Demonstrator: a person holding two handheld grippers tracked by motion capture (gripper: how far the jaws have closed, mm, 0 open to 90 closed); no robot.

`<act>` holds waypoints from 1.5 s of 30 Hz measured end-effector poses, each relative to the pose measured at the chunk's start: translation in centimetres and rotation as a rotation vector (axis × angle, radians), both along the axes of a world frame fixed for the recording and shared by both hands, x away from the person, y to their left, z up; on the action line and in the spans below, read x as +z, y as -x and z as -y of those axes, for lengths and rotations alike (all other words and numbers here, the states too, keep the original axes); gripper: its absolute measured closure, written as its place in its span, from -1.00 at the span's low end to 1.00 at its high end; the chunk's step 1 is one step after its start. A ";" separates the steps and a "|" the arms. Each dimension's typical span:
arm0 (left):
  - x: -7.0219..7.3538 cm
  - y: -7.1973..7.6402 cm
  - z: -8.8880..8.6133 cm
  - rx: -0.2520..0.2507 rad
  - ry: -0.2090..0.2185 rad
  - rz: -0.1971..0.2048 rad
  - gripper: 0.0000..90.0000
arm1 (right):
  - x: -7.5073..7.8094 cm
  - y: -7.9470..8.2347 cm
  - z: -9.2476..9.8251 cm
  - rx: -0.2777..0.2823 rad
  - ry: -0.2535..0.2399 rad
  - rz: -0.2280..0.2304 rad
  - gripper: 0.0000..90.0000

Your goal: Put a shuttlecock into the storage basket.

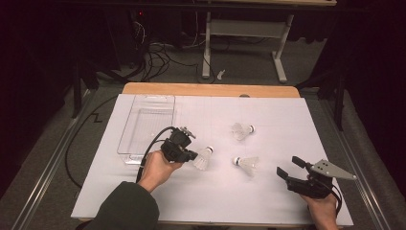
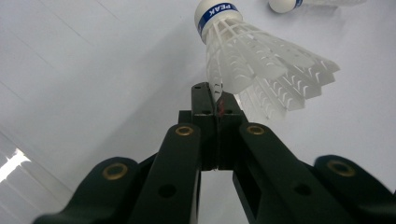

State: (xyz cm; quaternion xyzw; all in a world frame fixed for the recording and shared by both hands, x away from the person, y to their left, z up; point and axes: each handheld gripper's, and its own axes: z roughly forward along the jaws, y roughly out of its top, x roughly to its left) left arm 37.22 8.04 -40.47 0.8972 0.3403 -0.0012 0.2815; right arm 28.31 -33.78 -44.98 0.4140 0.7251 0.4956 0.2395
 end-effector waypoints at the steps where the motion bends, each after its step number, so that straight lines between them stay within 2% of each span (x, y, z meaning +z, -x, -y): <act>1: 0.1 0.0 -0.1 0.002 0.003 0.004 1.00 | 0.0 0.0 0.0 0.000 -0.001 0.000 -0.47; 19: 1.4 0.2 -1.0 0.013 0.025 0.036 1.00 | 0.0 0.0 0.0 0.000 -0.003 0.001 -0.47; 35: 2.5 0.3 -1.8 0.016 0.017 0.058 1.00 | 0.0 0.0 0.0 0.002 -0.003 0.003 -0.47; 45: 3.0 0.0 -2.8 0.049 0.033 0.071 1.00 | 0.0 0.0 0.0 0.001 -0.006 0.002 -0.47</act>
